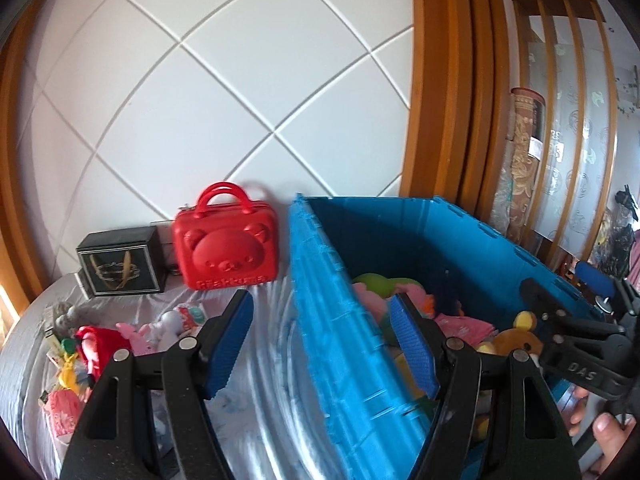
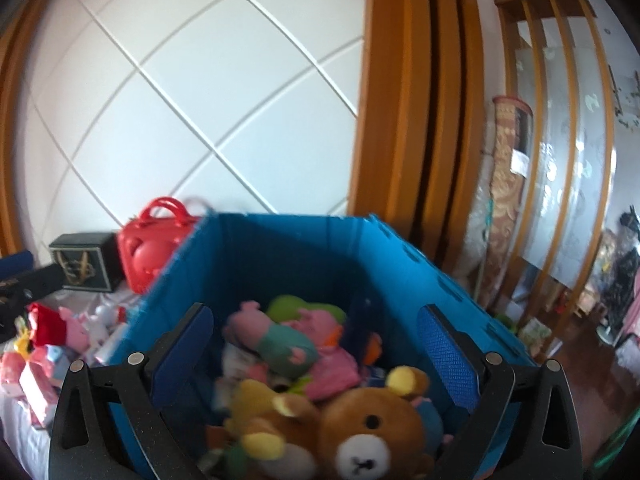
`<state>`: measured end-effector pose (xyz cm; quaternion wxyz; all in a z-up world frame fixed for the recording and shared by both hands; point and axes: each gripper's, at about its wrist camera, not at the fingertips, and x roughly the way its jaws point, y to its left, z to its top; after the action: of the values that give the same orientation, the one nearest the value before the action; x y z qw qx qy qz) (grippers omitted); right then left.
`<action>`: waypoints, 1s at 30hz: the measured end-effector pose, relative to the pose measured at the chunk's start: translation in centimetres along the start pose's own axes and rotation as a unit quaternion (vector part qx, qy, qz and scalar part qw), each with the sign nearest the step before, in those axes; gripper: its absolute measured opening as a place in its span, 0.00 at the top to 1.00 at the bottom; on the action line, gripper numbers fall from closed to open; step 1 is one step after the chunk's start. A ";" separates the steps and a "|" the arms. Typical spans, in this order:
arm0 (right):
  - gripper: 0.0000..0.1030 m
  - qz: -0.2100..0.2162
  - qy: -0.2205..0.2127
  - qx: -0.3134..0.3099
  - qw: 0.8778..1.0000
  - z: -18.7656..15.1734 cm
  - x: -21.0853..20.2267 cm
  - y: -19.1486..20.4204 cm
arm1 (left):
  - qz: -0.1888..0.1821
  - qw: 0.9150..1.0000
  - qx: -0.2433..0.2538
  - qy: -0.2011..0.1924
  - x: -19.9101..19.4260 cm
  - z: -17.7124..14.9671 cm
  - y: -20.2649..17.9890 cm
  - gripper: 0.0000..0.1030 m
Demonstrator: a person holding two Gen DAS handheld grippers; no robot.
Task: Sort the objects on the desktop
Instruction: 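Withdraw both tools from the bin back toward the pile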
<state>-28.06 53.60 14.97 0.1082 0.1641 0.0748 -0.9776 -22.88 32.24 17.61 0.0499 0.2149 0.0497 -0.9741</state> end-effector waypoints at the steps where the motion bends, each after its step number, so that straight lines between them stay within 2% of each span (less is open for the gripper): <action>1: 0.00 0.006 -0.002 0.000 1.000 0.1 -0.3 0.6 | 0.003 1.000 0.000 -0.001 -0.3 -0.2 0.6 0.32; 8: 0.00 0.071 -0.017 0.011 0.997 0.9 -4.2 5.7 | 0.026 1.000 -0.008 -0.001 -2.0 -1.3 5.9 0.32; 13: 0.00 0.104 -0.029 -0.009 0.994 1.3 -5.9 10.4 | 0.051 0.998 -0.028 0.017 -2.4 -2.9 11.0 0.32; 16: 0.00 0.131 -0.021 -0.020 0.991 1.0 -5.8 13.4 | 0.074 0.996 -0.041 0.034 -2.3 -4.2 14.5 0.32; 20: 0.00 0.174 0.013 -0.039 0.984 -0.1 -3.9 18.3 | 0.115 0.989 -0.063 0.066 -2.2 -6.6 19.9 0.32; 23: 0.00 0.205 0.050 -0.051 0.976 -1.7 -1.7 22.4 | 0.153 0.980 -0.077 0.097 -2.0 -9.4 24.4 0.32; 25: 0.00 0.221 0.076 -0.064 0.970 -3.2 0.0 25.3 | 0.183 0.971 -0.087 0.126 -2.0 -11.8 27.5 0.32; 27: 0.00 0.232 0.111 -0.077 0.963 -5.1 1.8 28.3 | 0.208 0.960 -0.103 0.157 -1.8 -14.5 30.9 0.32; 30: 0.00 0.246 0.159 -0.102 0.951 -8.4 3.8 32.3 | 0.244 0.937 -0.144 0.206 -1.4 -18.7 36.4 0.32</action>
<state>-21.40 23.28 2.26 0.3486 0.3187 0.1471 -0.8691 -9.58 -1.45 -1.39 0.3051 0.4069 0.1452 -0.8487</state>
